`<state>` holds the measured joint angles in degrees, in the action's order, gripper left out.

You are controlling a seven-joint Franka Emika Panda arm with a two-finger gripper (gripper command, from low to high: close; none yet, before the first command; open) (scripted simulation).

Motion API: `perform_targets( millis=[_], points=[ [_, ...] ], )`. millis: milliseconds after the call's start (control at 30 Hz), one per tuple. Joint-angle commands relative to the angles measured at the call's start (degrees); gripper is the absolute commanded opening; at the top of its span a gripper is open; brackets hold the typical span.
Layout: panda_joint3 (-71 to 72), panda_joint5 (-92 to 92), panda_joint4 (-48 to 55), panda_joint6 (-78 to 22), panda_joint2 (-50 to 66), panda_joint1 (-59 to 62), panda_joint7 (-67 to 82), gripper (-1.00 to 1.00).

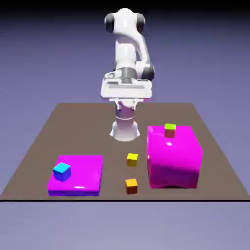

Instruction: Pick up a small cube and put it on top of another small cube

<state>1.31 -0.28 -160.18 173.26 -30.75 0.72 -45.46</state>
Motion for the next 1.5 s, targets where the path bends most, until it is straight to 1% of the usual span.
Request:
perform_targets(
  millis=[0,1067,1233,1267,1300,1333,1467],
  points=[
    [1.1,-0.2,0.7,-0.6,1.6,1.2,-2.5,0.0],
    [35.8,-7.8,22.4,-20.3,52.2,38.4,-82.2,0.0],
    [26.8,-14.6,24.8,-12.7,62.4,30.2,-87.7,0.0],
    [26.3,-14.9,24.9,-12.3,62.9,29.7,-88.0,0.0],
    [26.3,-14.9,24.9,-12.3,62.9,29.7,-88.0,-1.0],
    [26.3,-14.9,24.9,-12.3,62.9,29.7,-88.0,-1.0],
    [34.4,-9.1,23.1,-19.1,54.6,37.1,-84.0,-1.0]
  ],
)
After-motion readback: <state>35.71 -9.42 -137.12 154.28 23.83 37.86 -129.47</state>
